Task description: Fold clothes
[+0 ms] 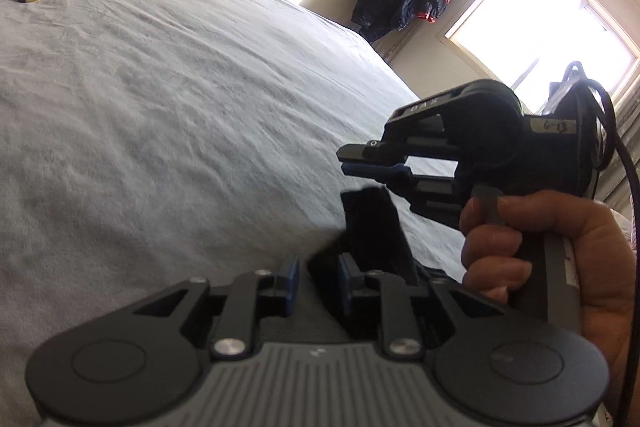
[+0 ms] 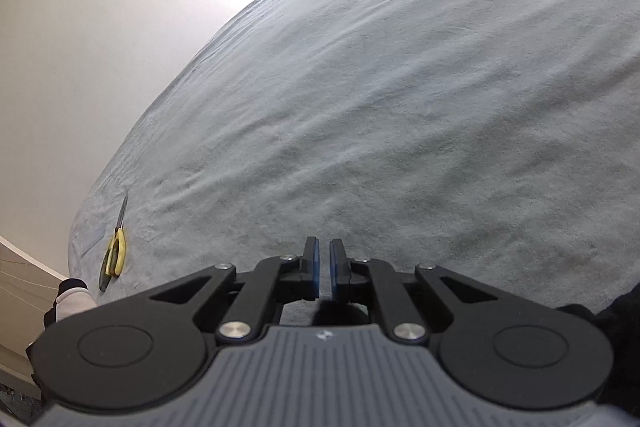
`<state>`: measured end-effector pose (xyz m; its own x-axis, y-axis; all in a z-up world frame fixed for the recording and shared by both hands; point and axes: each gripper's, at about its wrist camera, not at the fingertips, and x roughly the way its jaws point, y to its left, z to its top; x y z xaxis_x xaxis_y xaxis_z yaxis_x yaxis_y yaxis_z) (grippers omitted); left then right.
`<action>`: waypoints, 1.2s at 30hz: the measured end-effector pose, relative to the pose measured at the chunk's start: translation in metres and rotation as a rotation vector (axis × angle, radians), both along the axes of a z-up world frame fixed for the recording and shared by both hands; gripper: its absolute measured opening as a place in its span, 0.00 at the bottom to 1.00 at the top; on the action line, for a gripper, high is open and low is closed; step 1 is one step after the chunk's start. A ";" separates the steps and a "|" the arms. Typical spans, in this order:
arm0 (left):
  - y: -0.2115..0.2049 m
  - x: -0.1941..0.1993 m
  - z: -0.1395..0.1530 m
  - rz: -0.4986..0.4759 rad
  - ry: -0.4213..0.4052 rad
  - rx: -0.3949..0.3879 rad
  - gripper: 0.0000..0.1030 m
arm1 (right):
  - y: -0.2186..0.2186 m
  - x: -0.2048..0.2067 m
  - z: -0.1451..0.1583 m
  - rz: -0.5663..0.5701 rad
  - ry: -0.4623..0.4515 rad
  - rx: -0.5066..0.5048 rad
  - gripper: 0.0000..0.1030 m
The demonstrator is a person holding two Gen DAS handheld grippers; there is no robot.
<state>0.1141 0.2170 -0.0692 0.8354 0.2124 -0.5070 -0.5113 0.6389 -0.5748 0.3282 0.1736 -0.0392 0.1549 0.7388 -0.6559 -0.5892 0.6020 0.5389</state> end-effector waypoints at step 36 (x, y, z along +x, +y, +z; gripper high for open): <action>0.024 0.083 0.029 -0.069 0.322 0.043 0.37 | -0.129 -0.007 -0.006 -0.018 -0.358 -0.278 0.41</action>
